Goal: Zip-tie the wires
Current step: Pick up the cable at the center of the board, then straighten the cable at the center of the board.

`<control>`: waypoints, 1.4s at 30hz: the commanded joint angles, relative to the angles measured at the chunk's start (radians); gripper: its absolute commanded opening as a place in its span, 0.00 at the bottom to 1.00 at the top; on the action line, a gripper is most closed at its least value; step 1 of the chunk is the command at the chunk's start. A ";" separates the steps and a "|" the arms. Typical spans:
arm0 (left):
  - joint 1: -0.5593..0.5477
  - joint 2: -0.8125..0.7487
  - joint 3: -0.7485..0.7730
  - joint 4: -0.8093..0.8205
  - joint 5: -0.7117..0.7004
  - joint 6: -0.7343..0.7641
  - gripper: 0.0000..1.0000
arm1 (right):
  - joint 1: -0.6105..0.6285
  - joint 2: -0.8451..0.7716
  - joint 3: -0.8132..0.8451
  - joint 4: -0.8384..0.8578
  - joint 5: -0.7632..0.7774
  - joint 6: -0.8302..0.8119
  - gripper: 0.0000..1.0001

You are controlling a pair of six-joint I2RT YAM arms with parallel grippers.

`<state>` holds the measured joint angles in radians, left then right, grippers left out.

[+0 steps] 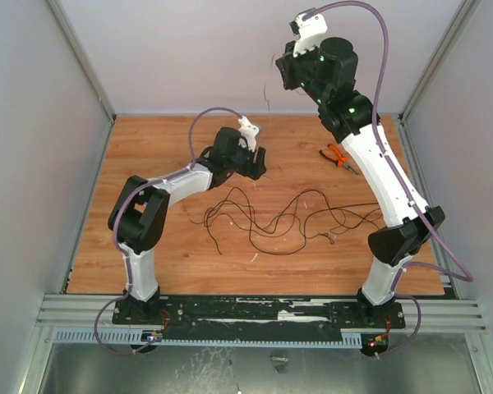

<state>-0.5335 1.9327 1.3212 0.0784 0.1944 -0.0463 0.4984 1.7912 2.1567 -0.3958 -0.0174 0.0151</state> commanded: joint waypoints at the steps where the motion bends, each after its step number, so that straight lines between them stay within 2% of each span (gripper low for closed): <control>1: 0.005 -0.175 -0.052 0.070 0.003 -0.017 0.69 | -0.011 -0.052 0.016 -0.001 0.076 -0.015 0.00; 7: 0.078 -0.359 -0.185 0.166 0.016 -0.130 0.77 | -0.038 -0.043 0.061 -0.051 0.244 0.012 0.00; 12: 0.178 -0.353 -0.179 0.108 0.008 -0.272 0.78 | -0.054 -0.101 0.010 -0.063 0.286 0.024 0.00; 17: 0.212 -0.217 -0.021 -0.066 -0.040 -0.282 0.77 | -0.054 -0.211 -0.117 -0.038 0.222 0.034 0.00; 23: 0.212 0.047 0.233 -0.221 0.022 -0.258 0.73 | -0.054 -0.372 -0.319 0.052 0.064 0.048 0.00; 31: 0.173 0.317 0.588 -0.469 0.040 -0.159 0.71 | -0.055 -0.421 -0.372 0.036 0.056 0.058 0.00; 35: 0.122 0.360 0.638 -0.509 0.006 -0.129 0.71 | -0.054 -0.425 -0.391 0.043 0.046 0.065 0.00; 42: 0.072 0.370 0.629 -0.546 0.008 -0.125 0.70 | -0.054 -0.418 -0.400 0.040 0.056 0.066 0.00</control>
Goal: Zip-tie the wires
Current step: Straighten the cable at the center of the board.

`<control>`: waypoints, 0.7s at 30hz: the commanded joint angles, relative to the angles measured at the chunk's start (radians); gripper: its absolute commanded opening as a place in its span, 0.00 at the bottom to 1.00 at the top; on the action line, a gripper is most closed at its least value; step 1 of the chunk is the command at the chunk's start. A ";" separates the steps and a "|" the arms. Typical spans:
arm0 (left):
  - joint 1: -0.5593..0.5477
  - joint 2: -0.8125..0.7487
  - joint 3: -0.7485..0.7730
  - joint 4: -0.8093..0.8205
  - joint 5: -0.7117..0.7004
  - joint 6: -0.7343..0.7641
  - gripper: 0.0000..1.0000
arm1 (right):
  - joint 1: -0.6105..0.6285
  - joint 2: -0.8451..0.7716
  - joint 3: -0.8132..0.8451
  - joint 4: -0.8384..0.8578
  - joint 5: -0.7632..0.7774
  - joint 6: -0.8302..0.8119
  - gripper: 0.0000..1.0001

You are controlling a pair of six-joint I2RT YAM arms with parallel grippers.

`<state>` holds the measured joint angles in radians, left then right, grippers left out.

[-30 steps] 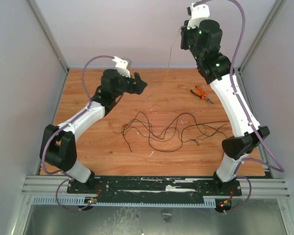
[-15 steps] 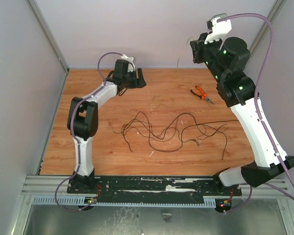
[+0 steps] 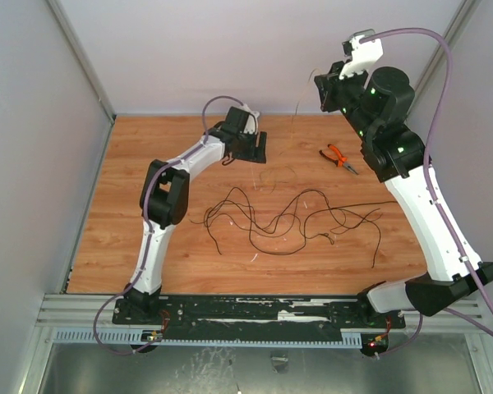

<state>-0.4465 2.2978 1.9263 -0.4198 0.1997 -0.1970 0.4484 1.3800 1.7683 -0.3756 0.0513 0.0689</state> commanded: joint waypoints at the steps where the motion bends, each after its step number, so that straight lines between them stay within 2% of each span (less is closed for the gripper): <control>1: -0.022 0.004 0.022 -0.057 0.002 0.028 0.70 | -0.005 -0.007 -0.014 0.020 -0.011 0.012 0.00; 9: -0.068 0.001 0.016 -0.140 -0.097 0.048 0.68 | -0.004 -0.007 -0.024 0.030 -0.007 0.020 0.00; 21: -0.109 0.036 0.029 -0.142 -0.130 0.054 0.61 | -0.004 -0.013 -0.035 0.029 0.006 0.019 0.00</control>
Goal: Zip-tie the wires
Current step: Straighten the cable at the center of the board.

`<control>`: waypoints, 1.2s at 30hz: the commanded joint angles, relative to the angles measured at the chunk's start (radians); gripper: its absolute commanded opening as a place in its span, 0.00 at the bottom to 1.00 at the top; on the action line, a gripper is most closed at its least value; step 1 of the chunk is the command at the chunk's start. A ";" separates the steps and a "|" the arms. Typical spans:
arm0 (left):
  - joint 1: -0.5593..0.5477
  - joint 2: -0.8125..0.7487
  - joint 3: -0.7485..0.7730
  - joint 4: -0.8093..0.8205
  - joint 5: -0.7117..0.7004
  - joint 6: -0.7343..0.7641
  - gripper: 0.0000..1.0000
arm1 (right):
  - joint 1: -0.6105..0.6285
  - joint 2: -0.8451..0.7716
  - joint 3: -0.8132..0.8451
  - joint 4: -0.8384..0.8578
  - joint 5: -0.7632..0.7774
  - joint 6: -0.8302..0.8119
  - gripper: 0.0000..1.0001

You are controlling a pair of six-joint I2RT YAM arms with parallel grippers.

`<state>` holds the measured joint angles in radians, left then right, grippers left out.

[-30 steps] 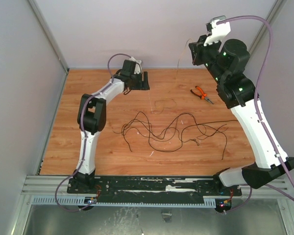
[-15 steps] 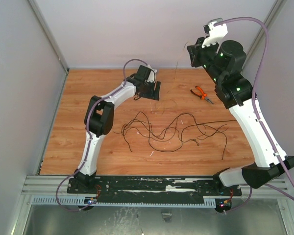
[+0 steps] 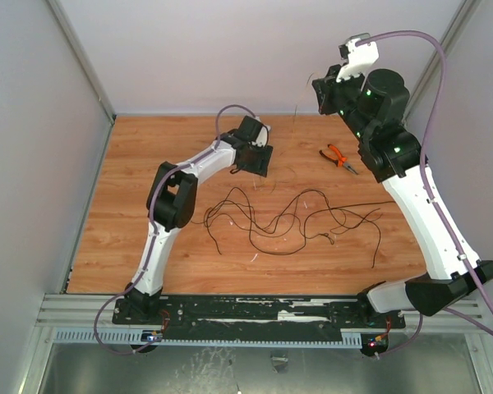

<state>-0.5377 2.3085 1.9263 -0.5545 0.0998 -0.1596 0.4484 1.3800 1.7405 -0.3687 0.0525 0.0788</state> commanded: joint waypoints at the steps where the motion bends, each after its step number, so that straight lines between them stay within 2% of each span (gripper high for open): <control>1: -0.021 0.029 0.029 -0.008 -0.039 0.018 0.60 | -0.004 -0.013 -0.006 0.021 0.010 0.009 0.00; 15: -0.056 0.070 0.035 -0.023 -0.083 0.032 0.38 | -0.004 -0.021 -0.009 0.014 0.033 0.010 0.00; 17: -0.056 0.071 0.026 -0.026 -0.081 0.032 0.33 | -0.004 -0.020 -0.011 0.014 0.033 0.010 0.00; 24: -0.039 0.050 0.022 0.004 -0.038 0.019 0.00 | -0.007 -0.015 -0.012 -0.015 0.086 0.007 0.00; 30: 0.064 -0.060 -0.005 0.125 0.071 -0.069 0.00 | -0.063 -0.033 -0.022 -0.061 0.123 0.023 0.00; 36: 0.198 -0.221 -0.014 0.257 0.103 -0.178 0.00 | -0.206 -0.080 -0.081 -0.089 0.148 0.043 0.00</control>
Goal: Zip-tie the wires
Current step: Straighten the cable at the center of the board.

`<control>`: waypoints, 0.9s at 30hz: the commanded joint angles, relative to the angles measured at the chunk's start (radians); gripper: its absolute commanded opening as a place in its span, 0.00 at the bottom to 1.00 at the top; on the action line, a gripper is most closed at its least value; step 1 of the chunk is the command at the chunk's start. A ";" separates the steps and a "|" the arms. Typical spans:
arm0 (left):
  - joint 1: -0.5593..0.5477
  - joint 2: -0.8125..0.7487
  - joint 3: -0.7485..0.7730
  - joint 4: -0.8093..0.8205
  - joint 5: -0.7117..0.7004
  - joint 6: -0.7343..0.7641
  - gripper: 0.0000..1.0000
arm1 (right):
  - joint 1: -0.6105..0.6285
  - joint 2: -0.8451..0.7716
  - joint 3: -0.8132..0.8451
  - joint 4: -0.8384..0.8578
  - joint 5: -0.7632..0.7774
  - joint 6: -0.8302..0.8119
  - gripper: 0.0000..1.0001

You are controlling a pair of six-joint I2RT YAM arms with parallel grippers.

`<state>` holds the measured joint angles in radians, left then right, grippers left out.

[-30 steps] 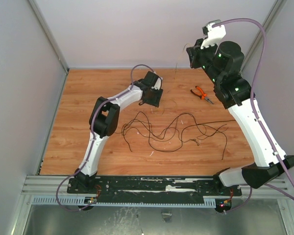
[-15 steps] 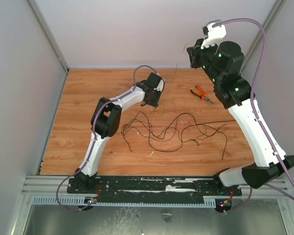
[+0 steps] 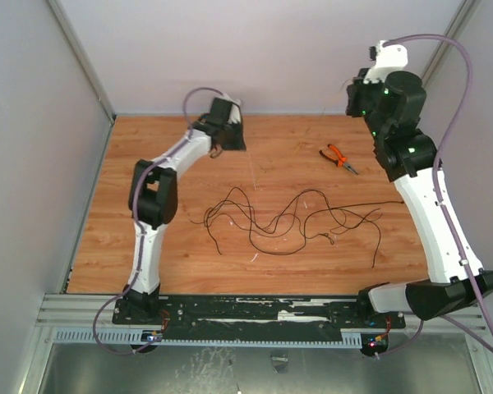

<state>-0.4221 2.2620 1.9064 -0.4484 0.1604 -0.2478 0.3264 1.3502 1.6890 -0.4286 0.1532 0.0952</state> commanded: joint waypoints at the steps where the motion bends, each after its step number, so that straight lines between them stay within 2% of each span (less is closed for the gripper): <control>1: 0.120 -0.206 -0.004 0.176 0.043 -0.110 0.00 | -0.113 -0.055 -0.037 -0.034 0.059 0.027 0.00; 8: 0.315 -0.487 -0.199 0.339 0.042 -0.171 0.00 | -0.403 -0.107 -0.109 -0.062 -0.015 0.096 0.00; 12: 0.419 -0.663 -0.374 0.396 0.069 -0.196 0.00 | -0.508 -0.099 -0.129 -0.107 0.024 0.134 0.00; 17: 0.446 -0.864 -0.616 0.433 0.060 -0.206 0.00 | -0.599 -0.093 -0.222 -0.115 0.137 0.165 0.00; 21: 0.519 -0.946 -0.709 0.418 0.056 -0.220 0.00 | -0.703 -0.093 -0.307 -0.097 0.192 0.175 0.00; 27: 0.766 -1.017 -0.834 0.450 0.133 -0.310 0.00 | -0.861 -0.109 -0.463 -0.027 0.222 0.170 0.00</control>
<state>0.2234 1.2999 1.1290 -0.0467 0.2554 -0.4984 -0.4564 1.2678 1.2896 -0.5125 0.3214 0.2481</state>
